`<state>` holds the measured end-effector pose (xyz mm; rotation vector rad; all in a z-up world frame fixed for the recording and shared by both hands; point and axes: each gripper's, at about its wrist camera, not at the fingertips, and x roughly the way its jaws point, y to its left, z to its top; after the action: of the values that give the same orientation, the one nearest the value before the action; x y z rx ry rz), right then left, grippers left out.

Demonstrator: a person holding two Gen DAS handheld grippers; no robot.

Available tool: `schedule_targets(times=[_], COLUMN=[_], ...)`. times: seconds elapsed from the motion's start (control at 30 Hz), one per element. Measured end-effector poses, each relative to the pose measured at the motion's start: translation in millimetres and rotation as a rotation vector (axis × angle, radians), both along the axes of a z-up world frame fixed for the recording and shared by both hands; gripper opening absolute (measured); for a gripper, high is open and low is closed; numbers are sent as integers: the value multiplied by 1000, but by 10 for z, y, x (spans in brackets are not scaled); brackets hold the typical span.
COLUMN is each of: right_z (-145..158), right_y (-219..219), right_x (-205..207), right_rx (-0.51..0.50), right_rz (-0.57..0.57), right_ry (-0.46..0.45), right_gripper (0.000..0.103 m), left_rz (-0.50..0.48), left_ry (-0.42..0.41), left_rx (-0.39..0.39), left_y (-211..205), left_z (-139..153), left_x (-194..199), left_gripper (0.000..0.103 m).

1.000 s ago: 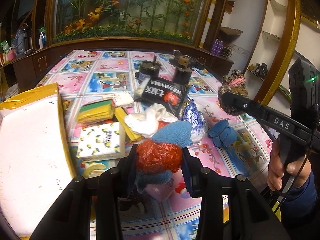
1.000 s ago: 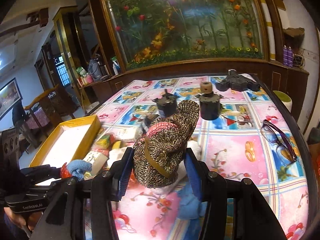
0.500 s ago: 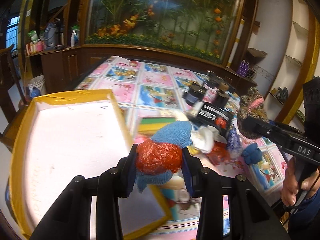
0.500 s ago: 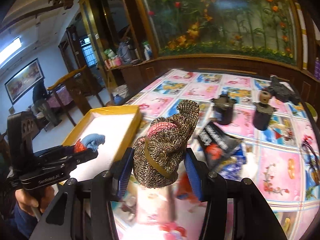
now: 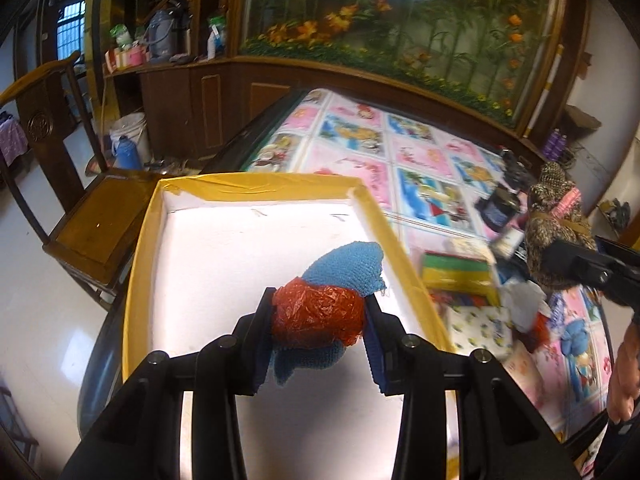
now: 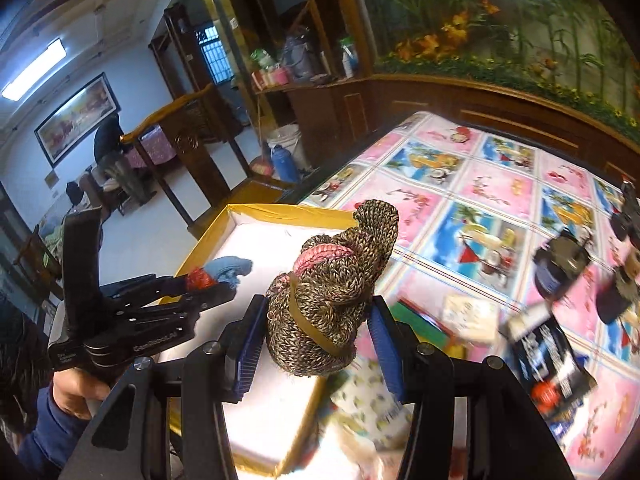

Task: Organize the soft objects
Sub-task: 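Open the right tool over the white tray while the left tool releases its bundle there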

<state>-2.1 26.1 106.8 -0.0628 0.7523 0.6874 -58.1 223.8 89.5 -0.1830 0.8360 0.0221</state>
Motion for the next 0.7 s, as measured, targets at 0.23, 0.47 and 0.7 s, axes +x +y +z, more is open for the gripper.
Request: schedule_targets(times=[0.23,0.47,0.7], right_z=[-322,-555,-590], right_y=[652,1010,1158], right_x=[768,1217,1252], right_rx=[-90,-143,-176], right_rz=[9,20,29], right_ry=[84,138,109], right_gripper=[55,57,73], left_rz=[70,90,89], left_ry=[118,149,127], left_rx=[-51,-101,-67], left_y=[146,73,4], left_z=[-285,-450,-451], left_x=[482,591,602], left_gripper=[39,41,67])
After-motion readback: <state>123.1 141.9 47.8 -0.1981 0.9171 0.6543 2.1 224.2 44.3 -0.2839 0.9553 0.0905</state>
